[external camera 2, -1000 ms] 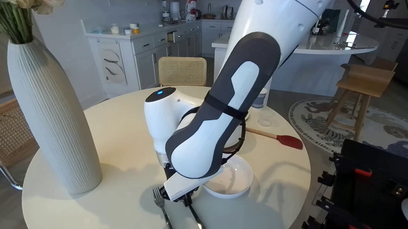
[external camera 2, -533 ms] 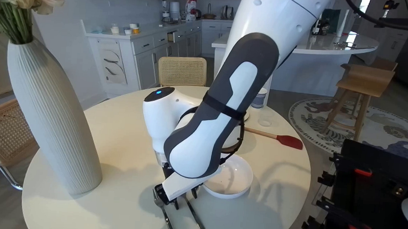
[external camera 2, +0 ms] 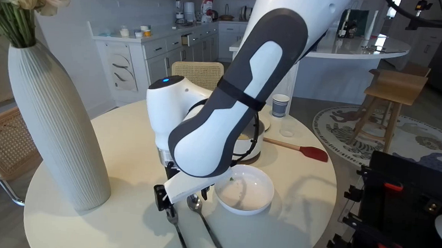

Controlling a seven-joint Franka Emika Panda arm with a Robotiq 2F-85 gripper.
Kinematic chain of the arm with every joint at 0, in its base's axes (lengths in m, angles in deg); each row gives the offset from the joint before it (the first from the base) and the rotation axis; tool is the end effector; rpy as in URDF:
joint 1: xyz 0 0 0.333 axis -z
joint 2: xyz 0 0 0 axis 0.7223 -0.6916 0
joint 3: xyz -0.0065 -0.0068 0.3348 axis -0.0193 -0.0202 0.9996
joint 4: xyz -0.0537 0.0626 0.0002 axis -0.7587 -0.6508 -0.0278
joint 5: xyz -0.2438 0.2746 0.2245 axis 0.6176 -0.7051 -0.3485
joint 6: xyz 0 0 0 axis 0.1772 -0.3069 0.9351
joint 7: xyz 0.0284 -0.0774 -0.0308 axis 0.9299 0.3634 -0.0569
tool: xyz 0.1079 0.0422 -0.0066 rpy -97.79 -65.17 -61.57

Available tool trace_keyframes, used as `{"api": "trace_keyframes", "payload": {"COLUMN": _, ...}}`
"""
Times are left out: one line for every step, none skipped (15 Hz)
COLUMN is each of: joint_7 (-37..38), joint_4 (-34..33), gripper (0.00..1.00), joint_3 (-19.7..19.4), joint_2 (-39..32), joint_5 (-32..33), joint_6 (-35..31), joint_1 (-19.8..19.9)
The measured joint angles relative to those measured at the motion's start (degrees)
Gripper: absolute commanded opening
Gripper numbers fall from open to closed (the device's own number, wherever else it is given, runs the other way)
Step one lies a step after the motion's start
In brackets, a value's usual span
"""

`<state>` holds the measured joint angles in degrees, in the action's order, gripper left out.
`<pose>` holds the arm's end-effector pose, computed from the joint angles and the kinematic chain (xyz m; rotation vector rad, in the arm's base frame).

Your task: Move the blue cup to the right, move the silver fork and spoon to the left, move the blue cup to the left

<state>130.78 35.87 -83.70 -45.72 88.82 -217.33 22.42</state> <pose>0.5995 0.2735 0.0727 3.0678 -0.5317 -0.0582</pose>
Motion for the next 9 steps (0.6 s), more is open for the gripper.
{"api": "trace_keyframes", "payload": {"joint_7": -0.1, "joint_4": 0.2, "gripper": 1.00, "joint_3": 0.1, "joint_2": 1.0, "joint_5": 0.0, "joint_6": 0.0, "joint_1": 0.0}}
{"api": "trace_keyframes", "payload": {"joint_7": -0.2, "joint_4": 0.5, "gripper": 1.00, "joint_3": 0.1, "joint_2": 2.1, "joint_5": 0.0, "joint_6": 0.0, "joint_1": 0.0}}
{"api": "trace_keyframes", "payload": {"joint_7": -0.6, "joint_4": 1.1, "gripper": 1.00, "joint_3": 0.1, "joint_2": 3.4, "joint_5": 0.0, "joint_6": 0.0, "joint_1": 0.0}}
{"api": "trace_keyframes", "payload": {"joint_7": -0.9, "joint_4": 1.9, "gripper": 1.00, "joint_3": 0.1, "joint_2": 4.7, "joint_5": 0.0, "joint_6": 0.0, "joint_1": 0.0}}
{"api": "trace_keyframes", "payload": {"joint_7": -1.1, "joint_4": 2.9, "gripper": 1.00, "joint_3": 0.2, "joint_2": 6.2, "joint_5": 0.0, "joint_6": 0.0, "joint_1": 0.1}}
{"api": "trace_keyframes", "payload": {"joint_7": -1.6, "joint_4": 4.2, "gripper": 1.00, "joint_3": 0.2, "joint_2": 7.8, "joint_5": 0.0, "joint_6": 0.0, "joint_1": 0.2}}
{"api": "trace_keyframes", "payload": {"joint_7": -2.2, "joint_4": 5.8, "gripper": 1.00, "joint_3": 0.2, "joint_2": 9.6, "joint_5": 0.0, "joint_6": 0.0, "joint_1": 0.3}}
{"api": "trace_keyframes", "payload": {"joint_7": -3.0, "joint_4": 7.5, "gripper": 1.00, "joint_3": 0.2, "joint_2": 11.5, "joint_5": 0.0, "joint_6": 0.1, "joint_1": 0.4}}
{"api": "trace_keyframes", "payload": {"joint_7": -3.7, "joint_4": 9.5, "gripper": 1.00, "joint_3": 0.3, "joint_2": 13.5, "joint_5": 0.0, "joint_6": 0.1, "joint_1": 0.8}}
